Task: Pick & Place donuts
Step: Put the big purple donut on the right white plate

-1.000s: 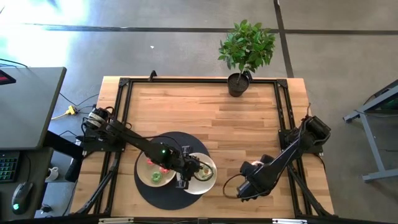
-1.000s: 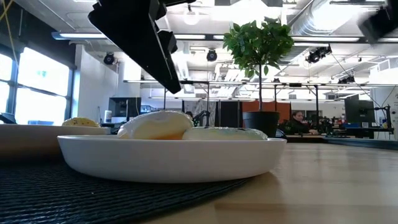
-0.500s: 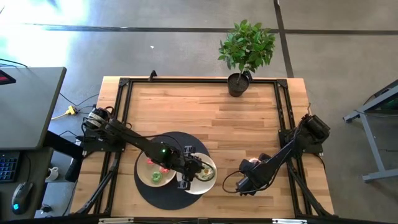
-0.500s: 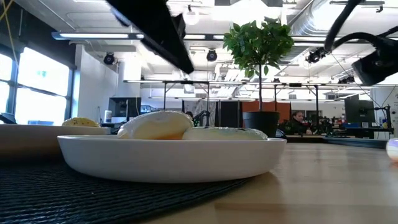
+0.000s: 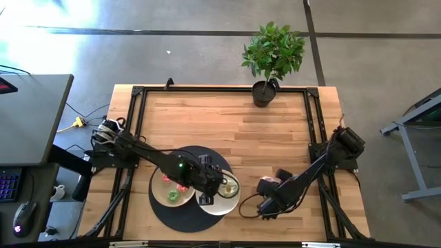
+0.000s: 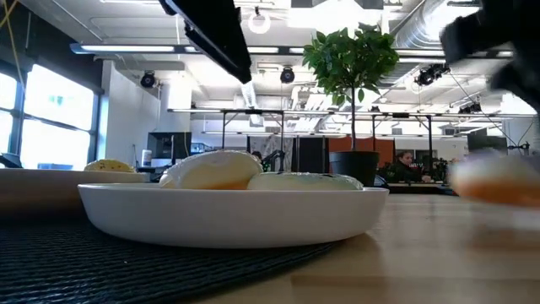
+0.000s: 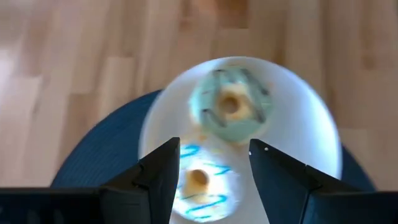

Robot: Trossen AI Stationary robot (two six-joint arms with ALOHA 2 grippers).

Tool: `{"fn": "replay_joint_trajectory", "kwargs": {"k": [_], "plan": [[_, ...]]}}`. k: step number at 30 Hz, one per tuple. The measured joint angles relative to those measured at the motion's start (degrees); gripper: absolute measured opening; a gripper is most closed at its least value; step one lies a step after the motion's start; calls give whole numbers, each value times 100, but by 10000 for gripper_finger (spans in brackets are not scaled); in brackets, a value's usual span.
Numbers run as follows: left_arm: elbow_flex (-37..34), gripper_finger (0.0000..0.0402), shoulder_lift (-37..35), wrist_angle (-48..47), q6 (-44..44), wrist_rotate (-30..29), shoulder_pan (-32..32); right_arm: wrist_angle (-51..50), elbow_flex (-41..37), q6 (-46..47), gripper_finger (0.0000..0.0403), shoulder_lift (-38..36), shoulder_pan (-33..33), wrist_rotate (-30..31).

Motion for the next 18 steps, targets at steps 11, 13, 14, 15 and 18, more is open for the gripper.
{"fn": "replay_joint_trajectory", "kwargs": {"k": [11, 13, 14, 15, 18], "plan": [[23, 188, -221, -1285, -1886, -419, -240, 1039, 793, -3472, 14, 0, 7, 2716], [-5, 188, -272, -1677, -2252, -635, -403, 1629, 752, -4419, 22, 6, -5, 2806], [-16, 188, -325, -1900, -2433, -763, -486, 1999, 715, -4906, 25, 8, -20, 2808], [-3, 188, -368, -1918, -2574, -879, -544, 2406, 671, -5374, 26, 12, -32, 2780], [5, 188, -427, -2223, -3024, -1169, -760, 3654, 477, -6574, 23, 20, -113, 2582]]}}
